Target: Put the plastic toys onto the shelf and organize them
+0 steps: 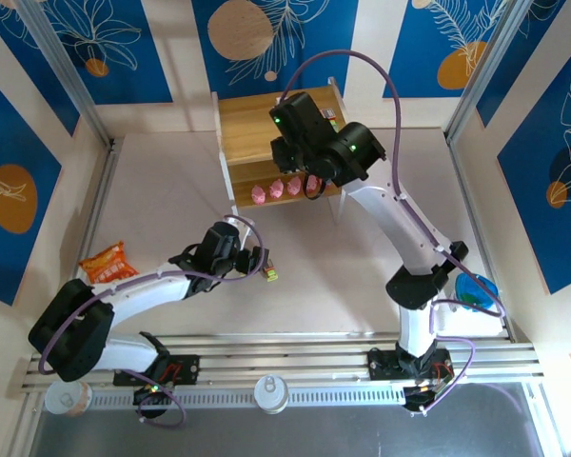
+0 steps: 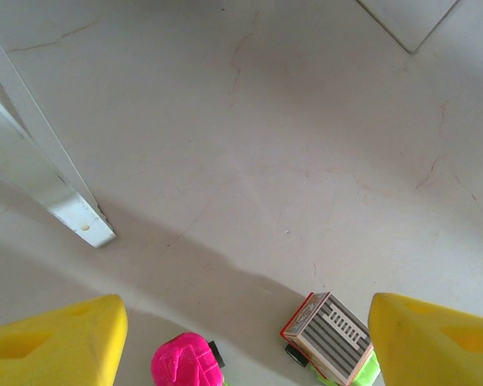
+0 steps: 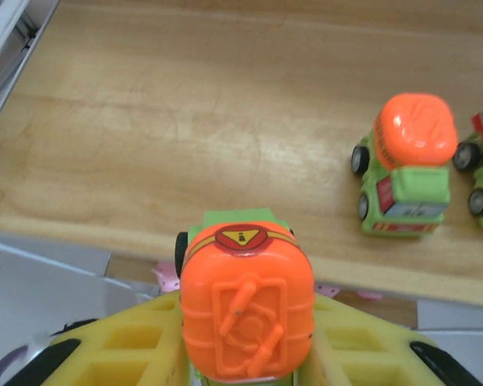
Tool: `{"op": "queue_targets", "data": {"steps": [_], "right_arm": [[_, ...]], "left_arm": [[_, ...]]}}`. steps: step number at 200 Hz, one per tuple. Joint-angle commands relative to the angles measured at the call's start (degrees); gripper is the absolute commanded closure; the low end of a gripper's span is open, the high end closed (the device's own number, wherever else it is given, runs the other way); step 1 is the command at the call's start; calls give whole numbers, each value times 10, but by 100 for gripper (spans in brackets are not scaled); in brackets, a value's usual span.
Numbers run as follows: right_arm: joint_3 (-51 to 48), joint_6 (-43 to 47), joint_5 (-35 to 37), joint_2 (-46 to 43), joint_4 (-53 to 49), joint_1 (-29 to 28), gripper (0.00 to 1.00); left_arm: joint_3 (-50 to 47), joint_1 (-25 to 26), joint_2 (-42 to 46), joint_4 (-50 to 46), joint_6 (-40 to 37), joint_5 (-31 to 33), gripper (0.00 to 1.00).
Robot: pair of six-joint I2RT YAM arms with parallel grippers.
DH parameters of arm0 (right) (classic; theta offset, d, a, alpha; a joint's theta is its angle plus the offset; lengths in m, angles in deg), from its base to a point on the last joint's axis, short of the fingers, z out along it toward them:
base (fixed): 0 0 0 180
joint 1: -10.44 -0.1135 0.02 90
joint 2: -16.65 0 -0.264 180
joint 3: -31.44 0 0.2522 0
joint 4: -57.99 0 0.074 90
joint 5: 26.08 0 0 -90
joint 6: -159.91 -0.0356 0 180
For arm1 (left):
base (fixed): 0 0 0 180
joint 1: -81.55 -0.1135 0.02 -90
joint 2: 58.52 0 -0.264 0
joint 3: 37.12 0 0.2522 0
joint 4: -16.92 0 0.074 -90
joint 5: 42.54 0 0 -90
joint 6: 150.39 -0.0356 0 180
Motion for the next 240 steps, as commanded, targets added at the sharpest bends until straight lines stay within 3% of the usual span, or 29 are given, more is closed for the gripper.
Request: {"op": "queue_targets", "data": {"steps": [1, 240], "right_arm": [[50, 21, -17, 22, -29, 16, 69], [103, 46, -53, 107, -6, 64, 65]], "left_arm": [[4, 7, 13, 14, -14, -14, 21], [7, 11, 4, 21, -13, -20, 21]]}}
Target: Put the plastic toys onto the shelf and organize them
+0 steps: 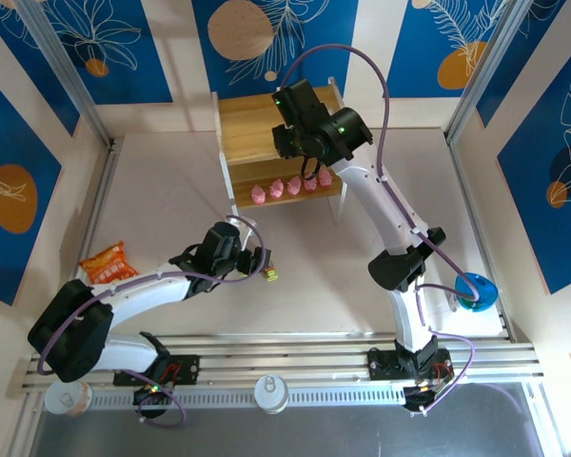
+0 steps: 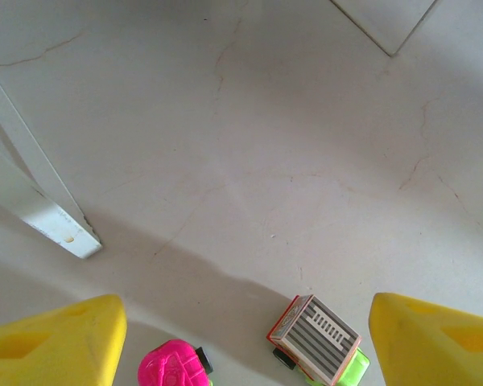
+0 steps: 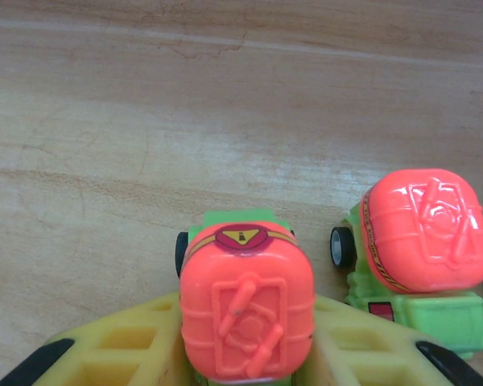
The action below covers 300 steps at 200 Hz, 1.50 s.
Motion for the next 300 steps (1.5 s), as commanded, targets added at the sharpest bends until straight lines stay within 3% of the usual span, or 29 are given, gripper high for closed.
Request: {"op": "queue_targets", "data": {"steps": [1, 210, 253, 300], "right_arm": [[20, 9, -15, 13, -5, 4, 64], [22, 24, 33, -55, -13, -27, 54], [-56, 17, 56, -113, 6, -53, 54], [-227, -20, 69, -200, 61, -96, 55]], "left_arm": [[6, 5, 2, 13, -3, -13, 21], [7, 6, 2, 10, -6, -8, 21], [7, 6, 7, 4, -8, 7, 21], [6, 5, 14, -10, -4, 42, 21]]}}
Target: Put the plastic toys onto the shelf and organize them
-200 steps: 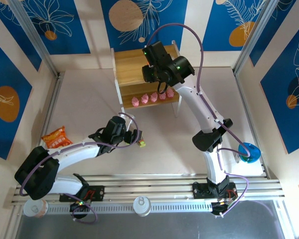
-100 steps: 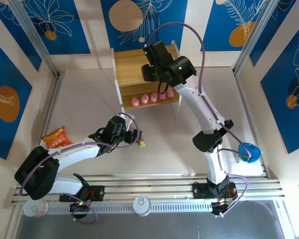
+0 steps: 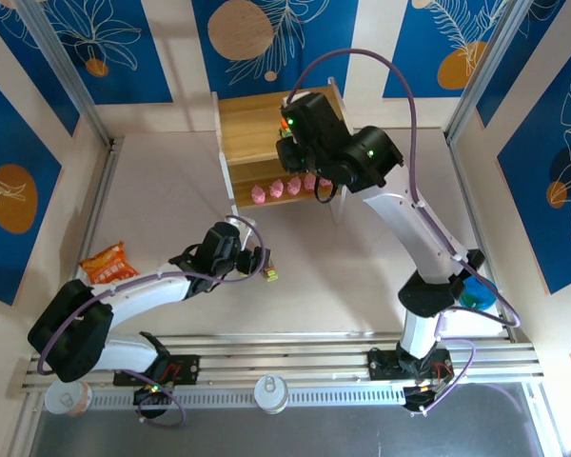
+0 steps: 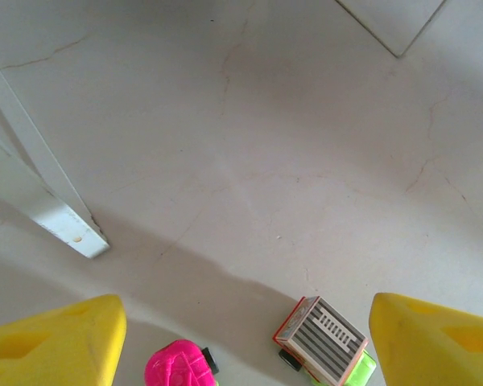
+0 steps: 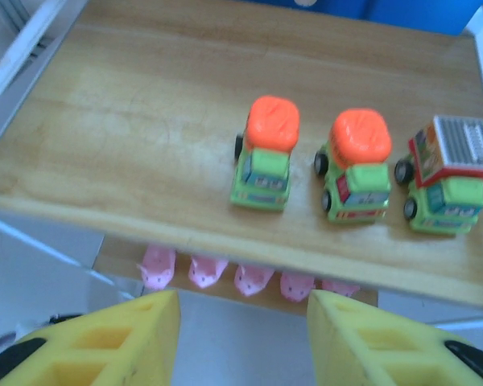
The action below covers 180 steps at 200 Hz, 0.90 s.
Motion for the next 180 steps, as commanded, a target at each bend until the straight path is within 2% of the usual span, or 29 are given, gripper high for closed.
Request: {"op": "queue_targets", "data": {"steps": [1, 43, 88, 180], "right_arm": [[-77, -27, 12, -38, 38, -21, 55], [-235, -75, 10, -89, 88, -59, 55], [-353, -129, -15, -103, 121, -76, 55], [-490, -190, -58, -101, 189, -88, 55]], "left_arm": [[7, 5, 13, -9, -3, 30, 21], [12, 3, 8, -29, 6, 64, 20], [13, 1, 9, -43, 13, 87, 21], [19, -12, -1, -63, 23, 86, 21]]}}
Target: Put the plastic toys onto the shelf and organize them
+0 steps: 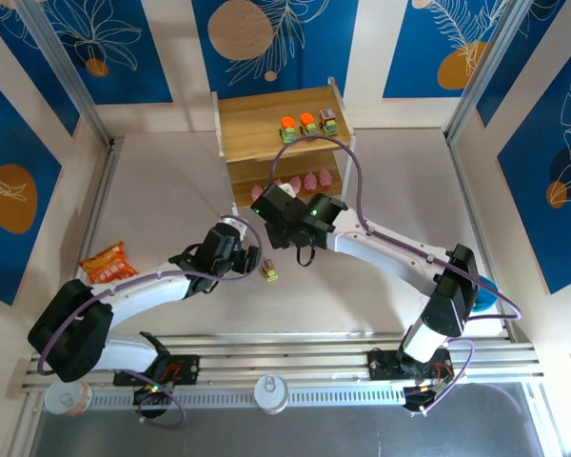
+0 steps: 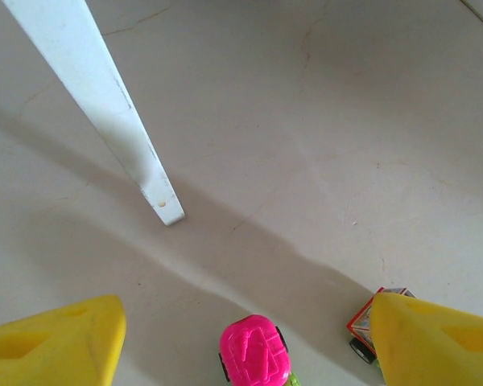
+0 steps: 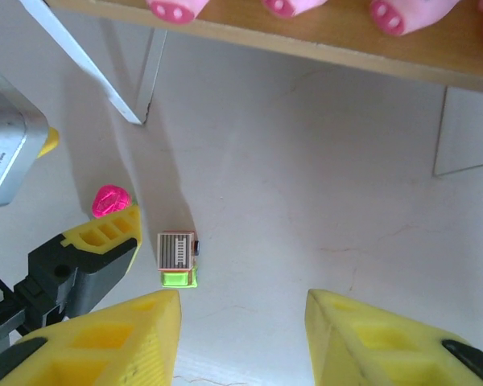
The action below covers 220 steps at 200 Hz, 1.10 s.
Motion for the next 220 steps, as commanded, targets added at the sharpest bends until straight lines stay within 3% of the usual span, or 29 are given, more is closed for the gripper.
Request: {"op": "queue_targets", "data": {"steps": [1, 62, 159, 220], "right_arm": [[-29, -30, -21, -22, 31, -5, 55], [-122, -45, -25, -38, 72, 0, 55], [-271, -22, -60, -139, 128, 72, 62], [-334, -10, -87, -191, 157, 114, 63]], "left_arm": [[13, -5, 0, -13, 8, 13, 21], [6, 1, -3, -41, 54, 37, 28], [29, 84, -31, -142, 184, 163, 46], [48, 103, -87, -145, 238, 166, 49]]}}
